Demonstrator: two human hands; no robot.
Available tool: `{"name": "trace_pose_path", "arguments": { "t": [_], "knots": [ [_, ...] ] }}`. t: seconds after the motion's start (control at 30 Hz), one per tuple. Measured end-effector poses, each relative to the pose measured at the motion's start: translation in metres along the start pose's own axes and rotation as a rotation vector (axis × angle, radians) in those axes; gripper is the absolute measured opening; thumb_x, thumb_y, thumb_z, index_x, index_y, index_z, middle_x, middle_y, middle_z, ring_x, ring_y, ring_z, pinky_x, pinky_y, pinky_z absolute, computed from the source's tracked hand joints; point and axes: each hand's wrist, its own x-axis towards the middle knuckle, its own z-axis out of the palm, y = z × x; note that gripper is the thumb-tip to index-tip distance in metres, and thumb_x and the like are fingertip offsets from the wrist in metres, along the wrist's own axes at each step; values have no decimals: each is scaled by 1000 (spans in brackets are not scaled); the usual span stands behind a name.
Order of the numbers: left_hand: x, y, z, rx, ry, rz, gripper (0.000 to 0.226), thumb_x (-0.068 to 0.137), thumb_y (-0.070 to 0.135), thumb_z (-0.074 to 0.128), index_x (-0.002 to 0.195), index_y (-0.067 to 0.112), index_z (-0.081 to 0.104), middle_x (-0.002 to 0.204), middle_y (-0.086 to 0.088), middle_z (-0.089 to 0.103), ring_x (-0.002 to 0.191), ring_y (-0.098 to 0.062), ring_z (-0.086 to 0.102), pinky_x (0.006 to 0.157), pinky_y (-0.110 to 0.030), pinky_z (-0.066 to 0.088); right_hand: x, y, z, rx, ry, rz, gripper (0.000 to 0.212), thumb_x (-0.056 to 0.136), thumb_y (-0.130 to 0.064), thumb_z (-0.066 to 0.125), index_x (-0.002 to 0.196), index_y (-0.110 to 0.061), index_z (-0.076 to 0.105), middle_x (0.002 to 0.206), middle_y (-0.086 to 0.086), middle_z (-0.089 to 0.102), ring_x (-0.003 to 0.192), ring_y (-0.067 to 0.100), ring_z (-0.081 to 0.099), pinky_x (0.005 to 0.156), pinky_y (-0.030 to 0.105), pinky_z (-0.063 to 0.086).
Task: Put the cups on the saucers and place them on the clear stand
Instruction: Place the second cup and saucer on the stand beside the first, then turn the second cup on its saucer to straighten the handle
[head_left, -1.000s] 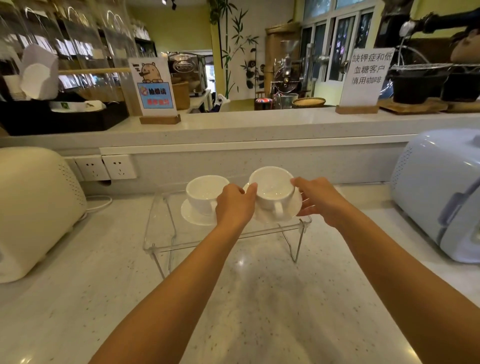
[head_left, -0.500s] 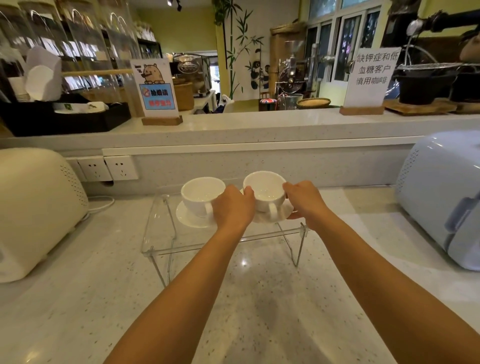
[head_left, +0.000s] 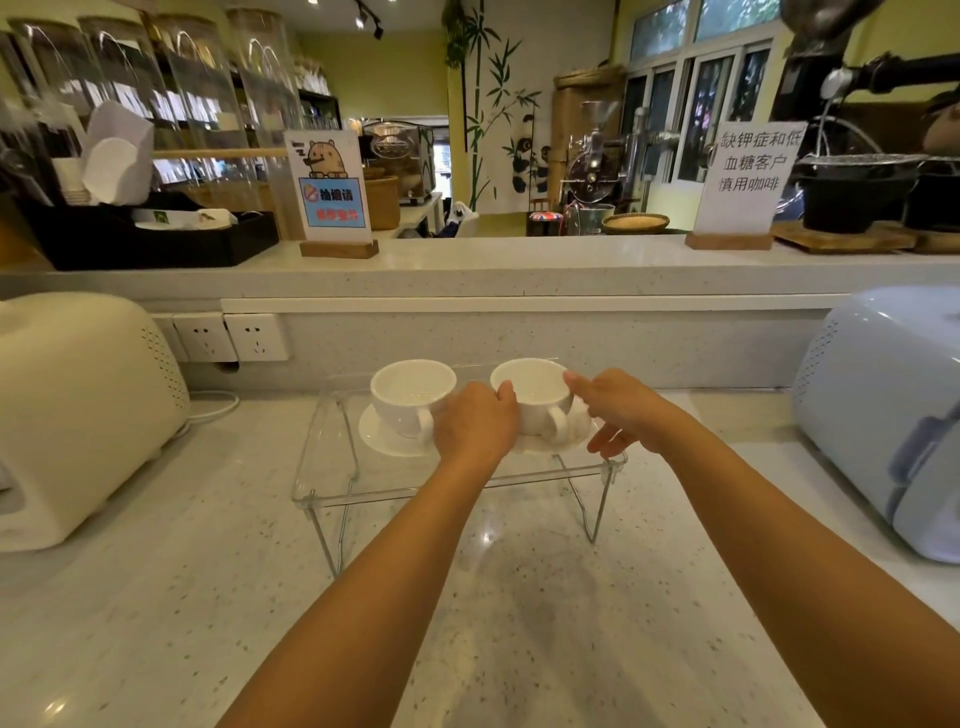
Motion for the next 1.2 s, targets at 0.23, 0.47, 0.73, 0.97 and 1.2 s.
{"name": "trace_pose_path", "arguments": {
  "t": [0.23, 0.47, 0.73, 0.97, 1.2],
  "knots": [
    [-2, -6, -9, -14, -79, -43, 57, 91, 50, 36, 109, 2, 60, 100, -16, 67, 88, -34, 63, 72, -38, 49, -14, 7, 2, 107, 86, -73, 49, 92, -44, 42, 110, 0, 54, 91, 10, 58, 70, 30, 67, 57, 34, 56],
    [-51, -30, -29, -179, 76, 181, 22, 91, 37, 46, 87, 19, 58, 73, 9, 60, 68, -11, 58, 60, -29, 47, -42, 13, -5, 159, 253, -268, 21, 92, -28, 47, 95, -9, 57, 94, 13, 64, 68, 21, 64, 58, 29, 54],
    [-114, -119, -20, 65, 84, 301, 16, 92, 34, 46, 91, 25, 60, 67, 16, 53, 55, 1, 49, 50, -16, 39, -76, 6, 30, 215, 141, -374, 22, 92, -22, 49, 107, -10, 59, 92, 7, 66, 66, 17, 64, 53, 21, 51],
    [-134, -194, -5, 311, -16, 97, 45, 90, 45, 42, 127, 20, 51, 127, -2, 59, 112, -19, 54, 93, -32, 44, -71, -1, 56, 211, 48, -372, 20, 91, -22, 50, 103, -9, 60, 85, 5, 66, 64, 16, 63, 52, 22, 52],
    [-135, -228, -2, 494, -202, 55, 75, 81, 72, 9, 146, 35, 6, 160, -2, 5, 146, -21, 0, 118, -39, -2, -51, -8, 70, 212, 47, -313, 20, 92, -22, 50, 101, -8, 61, 80, 7, 68, 57, 17, 59, 45, 23, 45]
  ]
}}
